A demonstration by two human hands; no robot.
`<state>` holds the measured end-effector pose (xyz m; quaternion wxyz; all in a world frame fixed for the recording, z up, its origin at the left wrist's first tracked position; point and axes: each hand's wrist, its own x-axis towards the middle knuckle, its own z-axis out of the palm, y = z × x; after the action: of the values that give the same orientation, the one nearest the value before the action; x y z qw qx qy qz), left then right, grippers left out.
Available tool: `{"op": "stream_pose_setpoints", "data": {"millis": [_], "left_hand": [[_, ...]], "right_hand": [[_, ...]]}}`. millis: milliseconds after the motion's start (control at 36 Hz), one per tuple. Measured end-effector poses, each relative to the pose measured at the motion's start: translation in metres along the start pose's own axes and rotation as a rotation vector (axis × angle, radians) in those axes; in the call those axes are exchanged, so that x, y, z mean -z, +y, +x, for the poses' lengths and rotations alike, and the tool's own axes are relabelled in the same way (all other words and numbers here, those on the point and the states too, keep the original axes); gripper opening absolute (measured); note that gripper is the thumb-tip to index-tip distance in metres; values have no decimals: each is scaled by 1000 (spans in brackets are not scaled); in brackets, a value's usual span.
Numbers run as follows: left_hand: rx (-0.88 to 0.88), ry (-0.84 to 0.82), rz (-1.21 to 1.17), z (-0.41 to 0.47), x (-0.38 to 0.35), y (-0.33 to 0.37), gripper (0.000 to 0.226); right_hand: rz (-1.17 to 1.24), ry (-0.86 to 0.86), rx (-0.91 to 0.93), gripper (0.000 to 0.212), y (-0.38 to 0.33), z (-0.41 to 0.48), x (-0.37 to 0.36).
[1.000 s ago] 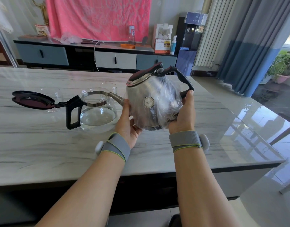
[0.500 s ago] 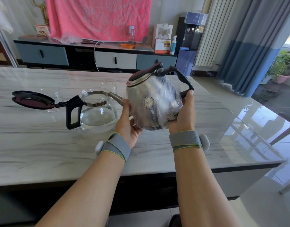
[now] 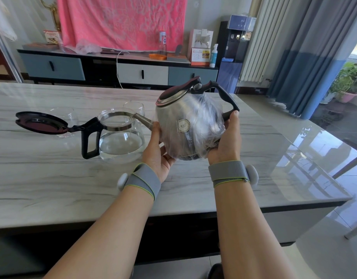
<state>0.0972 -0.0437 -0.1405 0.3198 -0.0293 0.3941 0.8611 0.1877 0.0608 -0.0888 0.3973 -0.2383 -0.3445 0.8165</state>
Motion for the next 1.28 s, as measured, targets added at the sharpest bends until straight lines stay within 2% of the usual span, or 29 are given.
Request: {"op": "stream_pose_setpoints", "data": {"millis": [167, 583, 1278], "left_hand": [[4, -6, -3, -1, 0, 1, 60], [6, -5, -1, -2, 0, 1, 52], [7, 4, -17, -3, -1, 1, 58]], "right_hand": [[-6, -5, 7, 39, -1, 0, 0], [-16, -16, 4, 40, 0, -2, -1], [-17, 5, -12, 40, -4, -8, -3]]}}
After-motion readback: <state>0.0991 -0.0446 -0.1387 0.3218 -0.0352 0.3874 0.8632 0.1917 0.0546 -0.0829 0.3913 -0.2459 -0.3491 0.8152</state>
